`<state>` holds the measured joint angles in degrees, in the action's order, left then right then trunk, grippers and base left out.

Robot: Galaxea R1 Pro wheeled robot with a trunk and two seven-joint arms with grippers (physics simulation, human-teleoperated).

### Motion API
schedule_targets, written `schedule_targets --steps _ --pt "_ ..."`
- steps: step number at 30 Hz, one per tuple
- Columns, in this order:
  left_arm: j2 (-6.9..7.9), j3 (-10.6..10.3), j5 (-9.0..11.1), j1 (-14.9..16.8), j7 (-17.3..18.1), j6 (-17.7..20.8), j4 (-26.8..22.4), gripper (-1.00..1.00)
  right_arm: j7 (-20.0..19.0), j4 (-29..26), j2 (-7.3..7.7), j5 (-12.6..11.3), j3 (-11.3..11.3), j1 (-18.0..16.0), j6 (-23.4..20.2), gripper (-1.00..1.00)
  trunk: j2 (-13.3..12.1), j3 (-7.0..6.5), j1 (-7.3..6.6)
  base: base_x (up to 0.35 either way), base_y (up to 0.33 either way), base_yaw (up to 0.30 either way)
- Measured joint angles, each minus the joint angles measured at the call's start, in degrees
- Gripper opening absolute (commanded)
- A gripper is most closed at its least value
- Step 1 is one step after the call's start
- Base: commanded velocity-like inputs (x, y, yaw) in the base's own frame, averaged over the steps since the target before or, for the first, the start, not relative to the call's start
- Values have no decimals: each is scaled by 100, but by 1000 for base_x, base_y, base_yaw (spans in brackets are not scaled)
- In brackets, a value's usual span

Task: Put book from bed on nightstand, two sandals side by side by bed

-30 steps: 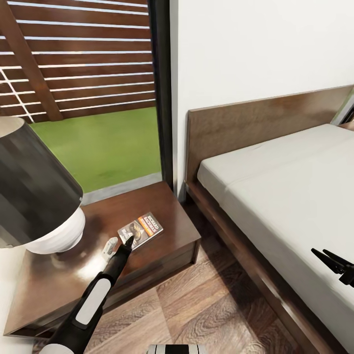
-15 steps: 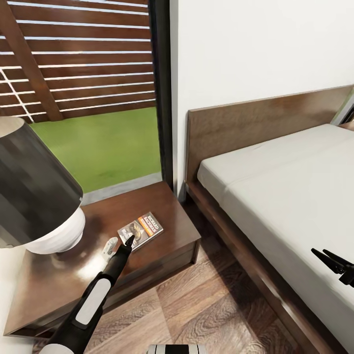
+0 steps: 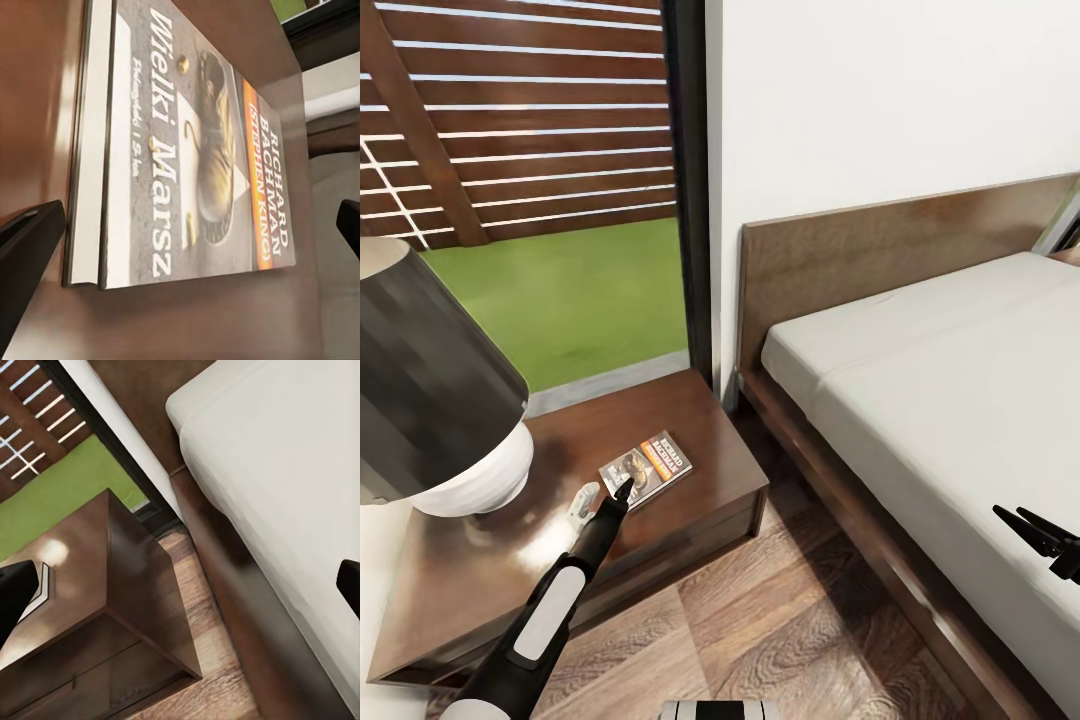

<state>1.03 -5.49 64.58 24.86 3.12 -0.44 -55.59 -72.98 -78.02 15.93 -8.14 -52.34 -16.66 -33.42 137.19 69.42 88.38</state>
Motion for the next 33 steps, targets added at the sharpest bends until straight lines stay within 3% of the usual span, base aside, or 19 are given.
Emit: schedule_targets --steps 9,27,33 --pt "-3 2 -7 -3 3 -6 0 100 0 -3 -1 2 0 0 0 100 0 0 0 0 0 0" --pt "-3 1 3 -3 -11 4 4 100 0 -3 1 2 -1 0 0 100 -721 -322 -394 0 0 0" --pt "-3 1 3 -3 -13 4 4 100 0 -2 -1 3 0 0 0 100 -722 -323 -395 0 0 0"
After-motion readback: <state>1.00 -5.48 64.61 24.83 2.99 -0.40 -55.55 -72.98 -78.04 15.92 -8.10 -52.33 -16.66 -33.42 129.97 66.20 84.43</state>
